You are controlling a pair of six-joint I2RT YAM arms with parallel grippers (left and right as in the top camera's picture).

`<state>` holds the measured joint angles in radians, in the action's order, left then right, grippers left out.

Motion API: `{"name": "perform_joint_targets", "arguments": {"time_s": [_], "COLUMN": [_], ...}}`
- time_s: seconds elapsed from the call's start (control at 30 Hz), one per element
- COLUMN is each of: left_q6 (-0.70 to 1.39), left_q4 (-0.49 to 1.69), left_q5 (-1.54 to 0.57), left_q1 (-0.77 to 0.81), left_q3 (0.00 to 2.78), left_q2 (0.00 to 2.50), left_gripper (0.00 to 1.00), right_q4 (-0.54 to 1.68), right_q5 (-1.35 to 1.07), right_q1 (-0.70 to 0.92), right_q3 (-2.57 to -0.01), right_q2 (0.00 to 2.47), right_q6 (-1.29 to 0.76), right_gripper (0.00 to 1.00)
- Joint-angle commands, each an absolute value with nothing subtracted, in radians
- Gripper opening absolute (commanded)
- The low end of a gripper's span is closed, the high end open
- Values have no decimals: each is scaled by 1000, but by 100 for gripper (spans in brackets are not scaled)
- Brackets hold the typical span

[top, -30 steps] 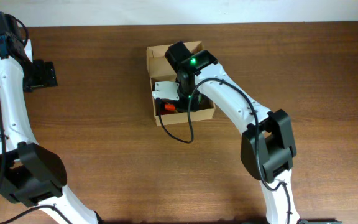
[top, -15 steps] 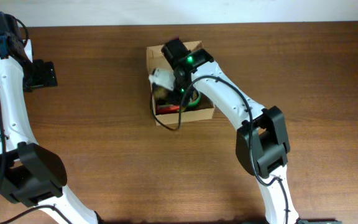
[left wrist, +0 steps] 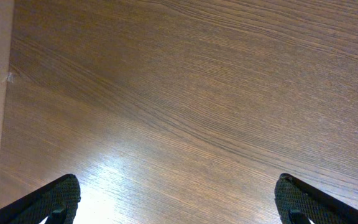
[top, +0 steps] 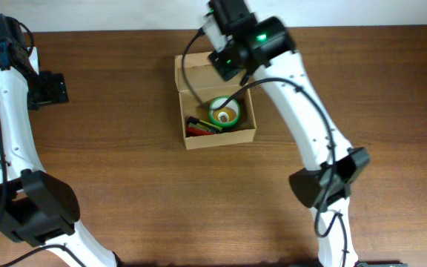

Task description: Pack container

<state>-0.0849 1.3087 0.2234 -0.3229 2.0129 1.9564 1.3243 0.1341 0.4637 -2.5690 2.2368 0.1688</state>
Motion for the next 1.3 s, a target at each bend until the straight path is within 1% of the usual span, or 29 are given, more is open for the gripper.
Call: {"name": "perform_joint_targets", "arguments": {"time_s": [0.0, 0.1, 0.13, 0.17, 0.23, 0.27, 0.3, 0.33, 0.37, 0.4, 0.43, 0.47, 0.5, 0.53, 0.57, 0.63, 0.67, 0.73, 0.8, 0.87, 0.9, 1.0, 1.07, 1.13, 1.2, 1.27], "left_q6": [-75, -75, -75, -77, -120, -121, -120, -119, -53, 14, 76, 105, 113, 147, 194, 232, 295, 344, 434, 486, 486, 484, 482, 482, 481, 474], "left_q4": [1309, 1281, 1255, 1230, 1223, 1198, 1168, 1143, 1113, 1108, 1097, 1074, 1046, 1018, 987, 938, 887, 827, 763, 726, 726, 720, 707, 707, 707, 707], "left_q5": [221, 190, 84, -65, -316, -434, -487, -509, -509, -510, -509, -509, -509, -509, -509, -521, -568, -725, -920, -1065, -1103, -1098, -1082, -1082, -1129, -1157], "left_q1": [-326, -326, -326, -326, -323, -323, -320, -316, -308, -301, -289, -276, -265, -253, -236, -208, -186, -177, -177, -178, -174, -154, -134, -125, -120, -113], "left_q3": [2008, 2008, 2008, 2008, 2008, 2008, 2008, 2008, 2008, 2008, 2008, 2008, 2008, 2008, 2008, 2008, 2008, 2008, 2008, 2008, 2008, 2008, 2008, 2008, 2008, 2008], "left_q2": [1965, 1965, 1965, 1965, 1965, 1966, 1966, 1966, 1969, 1969, 1969, 1969, 1969, 1971, 1976, 1994, 2030, 2097, 2219, 2333, 2387, 2445, 2449, 2455, 2472, 2501], "left_gripper": [100, 100, 100, 100, 100, 100, 78, 33, 13, 13, 19, 57, 37, 13, 2, 2, 2, 1, 1, 1, 2, 1, 2, 2, 2, 2], "right_q4": [1328, 1337, 1354, 1391, 1444, 1451, 1443, 1435, 1427, 1416, 1383, 1351, 1318, 1275, 1240, 1208, 1187, 1155, 1108, 1066, 1045, 1013, 963, 918, 891, 830], "right_q5": [144, 74, 44, -4, -88, -94, -94, -94, -95, -99, -125, -206, -282, -324, -327, -349, -405, -471, -542, -595, -634, -722, -882, -969, -1032, -1147], "right_q1": [362, 204, 146, 78, 8, -17, -32, -41, -41, -41, -41, -45, -47, -48, -48, -48, -48, -48, -48, -48, -48, -47, -47, -47, -47, -47], "right_q3": [-2590, -2590, -2590, -2590, -2590, -2576, -2558, -2539, -2504, -2480, -2427, -2374, -2323, -2265, -2215, -2170, -2162, -2162, -2162, -2162, -2162, -2162, -2162, -2162, -2162, -2162], "right_q2": [2115, 2053, 2052, 2057, 2070, 2074, 2074, 2074, 2075, 2077, 2080, 2085, 2090, 2097, 2108, 2142, 2189, 2236, 2285, 2323, 2349, 2409, 2465, 2510, 2534, 2549], "right_q6": [91, 39, 39, 2, -9, -9, -9, -10, -10, -13, -30, -43, -43, -45, -73, -95, -95, -96, -118, -160, -178, -219, -221, -258, -271, -271], "right_gripper": [6, 4, 4, 4, 4, 4, 4, 4, 4, 4, 4, 4, 4, 4, 4, 4, 4, 4, 3, 4, 4, 4, 4, 4, 4, 4]}}
